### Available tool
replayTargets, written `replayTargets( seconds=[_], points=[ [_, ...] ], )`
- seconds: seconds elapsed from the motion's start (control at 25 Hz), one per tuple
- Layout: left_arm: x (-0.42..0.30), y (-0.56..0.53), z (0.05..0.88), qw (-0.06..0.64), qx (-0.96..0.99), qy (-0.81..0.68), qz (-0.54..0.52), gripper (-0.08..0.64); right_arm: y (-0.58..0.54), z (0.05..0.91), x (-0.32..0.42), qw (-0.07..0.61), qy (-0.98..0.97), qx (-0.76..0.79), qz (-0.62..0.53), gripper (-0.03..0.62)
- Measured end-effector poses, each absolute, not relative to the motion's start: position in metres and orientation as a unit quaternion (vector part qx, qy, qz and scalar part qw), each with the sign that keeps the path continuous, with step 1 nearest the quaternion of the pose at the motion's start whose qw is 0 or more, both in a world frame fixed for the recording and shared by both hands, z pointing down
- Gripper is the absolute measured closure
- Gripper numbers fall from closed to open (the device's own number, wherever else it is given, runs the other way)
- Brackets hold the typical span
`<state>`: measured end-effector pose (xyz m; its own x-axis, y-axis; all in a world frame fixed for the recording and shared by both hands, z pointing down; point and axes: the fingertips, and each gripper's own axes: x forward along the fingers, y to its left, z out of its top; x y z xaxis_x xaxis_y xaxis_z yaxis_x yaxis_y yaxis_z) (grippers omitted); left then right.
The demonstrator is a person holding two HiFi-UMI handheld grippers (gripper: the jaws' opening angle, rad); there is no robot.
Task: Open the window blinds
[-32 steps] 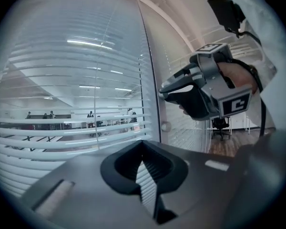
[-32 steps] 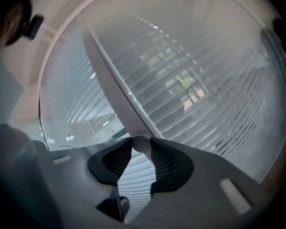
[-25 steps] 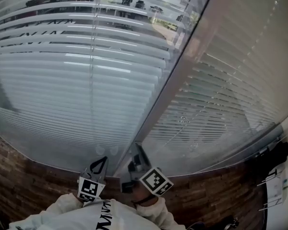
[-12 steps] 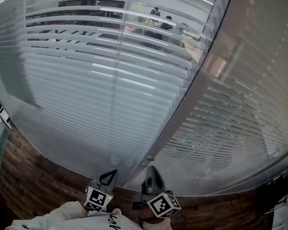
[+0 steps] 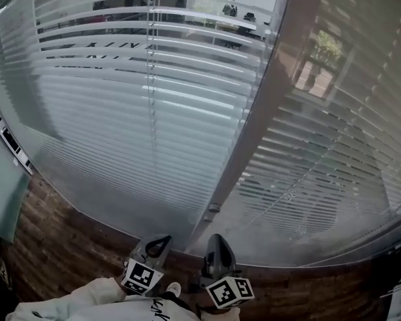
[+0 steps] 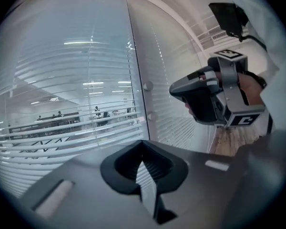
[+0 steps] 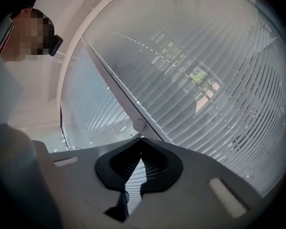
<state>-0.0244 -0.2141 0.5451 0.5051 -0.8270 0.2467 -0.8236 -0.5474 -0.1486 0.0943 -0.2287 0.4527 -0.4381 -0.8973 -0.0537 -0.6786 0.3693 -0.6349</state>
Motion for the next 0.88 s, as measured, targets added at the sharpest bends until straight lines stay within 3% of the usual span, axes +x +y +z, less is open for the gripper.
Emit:
replayTargets(
  seconds=[0.32,0.88],
  points=[
    [0.011,-0.201,0.514,0.031,-0.873,0.469,-0.127,0.560,-0.205,0.452,0.143,0.160,0.801,-0.520,-0.249,0.591],
    [-0.106,-0.078,0.505,0.050,-0.877,0.471,-0.085,0.560,-0.063,0.482,0.057,0.117,0.784,-0.576,-0.201,0.591]
  ],
)
